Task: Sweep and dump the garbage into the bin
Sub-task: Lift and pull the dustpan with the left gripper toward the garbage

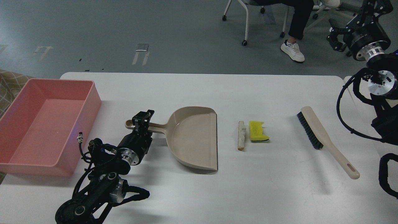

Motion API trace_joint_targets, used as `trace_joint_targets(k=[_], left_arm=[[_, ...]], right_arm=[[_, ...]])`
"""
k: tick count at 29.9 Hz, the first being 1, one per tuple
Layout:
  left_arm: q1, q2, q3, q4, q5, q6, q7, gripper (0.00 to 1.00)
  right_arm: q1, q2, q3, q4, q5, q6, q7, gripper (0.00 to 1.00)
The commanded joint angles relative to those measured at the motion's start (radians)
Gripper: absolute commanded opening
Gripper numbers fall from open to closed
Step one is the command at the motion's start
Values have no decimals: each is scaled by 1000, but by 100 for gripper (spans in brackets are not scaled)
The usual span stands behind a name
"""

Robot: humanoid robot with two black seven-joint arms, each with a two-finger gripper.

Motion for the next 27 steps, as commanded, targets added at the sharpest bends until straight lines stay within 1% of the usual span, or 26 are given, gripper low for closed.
trace_joint_targets(k=[1, 3, 4, 9, 12, 27], left_arm=[[0, -1, 0, 2, 0, 0, 2, 53], [0, -1, 0, 2, 0, 1, 3, 52], [0, -1, 0, 3, 0, 0, 2, 49], [0, -1, -2, 3, -2, 0, 3, 47], [0, -1, -3, 3, -2, 0, 14, 44], [0, -9, 6, 6, 0, 17, 13, 43]], right_arm=[[-1, -3, 0, -1, 0, 0, 0, 100], [-1, -3, 0, -1, 0, 0, 0, 100], [-1, -3, 0, -1, 0, 0, 0, 100], [-2, -1, 0, -1, 0, 0, 0, 100], [-2, 3, 0, 0, 0, -1, 0, 100], [-2, 5, 0, -1, 0, 0, 0, 100]])
